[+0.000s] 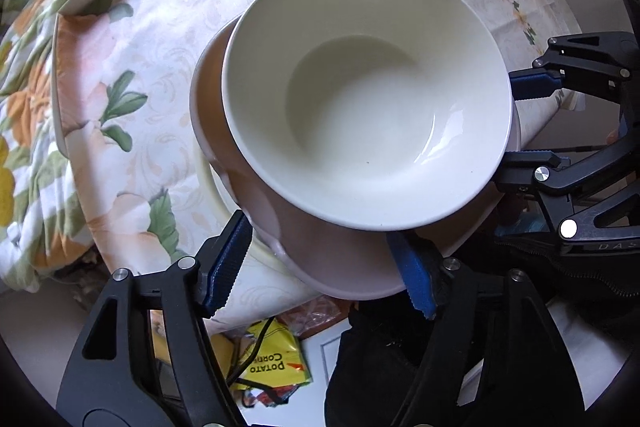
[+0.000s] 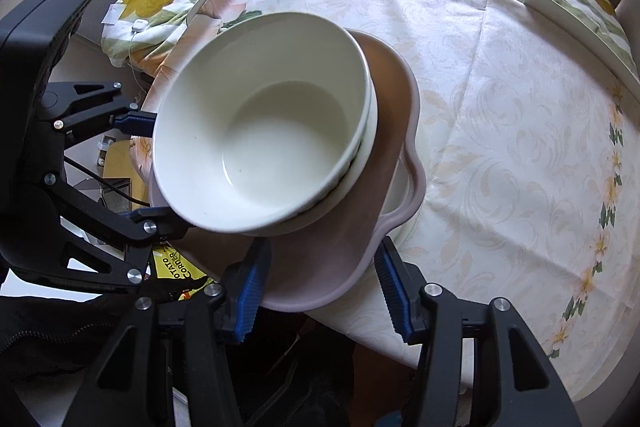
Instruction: Organize plates and bowls
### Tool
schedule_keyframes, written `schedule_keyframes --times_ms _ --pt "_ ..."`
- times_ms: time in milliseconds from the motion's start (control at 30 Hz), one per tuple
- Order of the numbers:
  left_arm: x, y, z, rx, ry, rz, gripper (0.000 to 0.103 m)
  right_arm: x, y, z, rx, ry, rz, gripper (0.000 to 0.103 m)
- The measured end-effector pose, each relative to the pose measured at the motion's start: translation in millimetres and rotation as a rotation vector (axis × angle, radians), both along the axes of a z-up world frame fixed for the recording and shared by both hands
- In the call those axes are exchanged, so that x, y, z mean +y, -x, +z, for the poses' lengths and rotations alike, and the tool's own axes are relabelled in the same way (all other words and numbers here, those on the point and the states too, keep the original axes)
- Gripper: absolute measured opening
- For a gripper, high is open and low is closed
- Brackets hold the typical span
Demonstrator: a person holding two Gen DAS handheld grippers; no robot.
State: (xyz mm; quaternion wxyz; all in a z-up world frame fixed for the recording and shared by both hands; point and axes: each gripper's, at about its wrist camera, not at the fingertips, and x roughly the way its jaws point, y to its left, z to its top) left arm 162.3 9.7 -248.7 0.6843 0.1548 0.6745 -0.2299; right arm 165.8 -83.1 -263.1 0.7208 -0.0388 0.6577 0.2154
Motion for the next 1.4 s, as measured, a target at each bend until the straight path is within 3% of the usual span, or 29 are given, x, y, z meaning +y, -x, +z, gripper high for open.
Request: schedule_keyframes --times_ms 133,333,533,767,833,933,967,1033,1100,1267,1400 --pt "0.5 5.7 1.8 -0.008 0.006 0.01 0.067 -0.9 3.5 5.1 -0.014 0.002 -0.012 0.049" --pt "14.3 20.2 26.3 -0.093 0.052 0.09 0.067 -6.8 21.4 28.9 -0.086 0.012 -0.067 0.049" --pt "30.1 48.7 82.0 -0.329 0.131 0.222 0.067 -14.5 53.1 71.9 -0.239 0.01 -0.176 0.049" --pt "42.7 104.3 174.8 -0.676 0.213 0.369 0.068 -31.2 100.4 152.9 -0.502 0.02 -0.303 0.049" --pt "43.0 122.8 201.6 -0.765 0.234 0.415 0.074 -37.4 114.3 177.1 -0.577 0.025 -0.329 0.049" --pt "38.8 147.5 231.6 -0.874 0.256 0.448 0.09 -43.7 135.8 205.7 -0.672 0.023 -0.348 0.049" --pt "35.0 156.8 240.3 -0.913 0.251 0.449 0.098 -45.9 144.2 214.2 -0.704 0.033 -0.353 0.052" --pt "24.3 172.7 252.7 -0.973 0.216 0.453 0.103 -51.2 157.7 226.6 -0.754 0.043 -0.375 0.09" --pt "11.8 186.6 261.9 -1.014 0.182 0.458 0.103 -58.0 172.4 235.2 -0.801 0.034 -0.388 0.102" --pt "-1.3 214.5 269.3 -1.018 0.225 0.496 0.103 -76.9 196.3 240.2 -0.842 0.044 -0.457 0.102" --pt "-7.4 229.5 273.2 -1.034 0.21 0.501 0.103 -81.6 210.3 241.8 -0.859 0.049 -0.464 0.102"
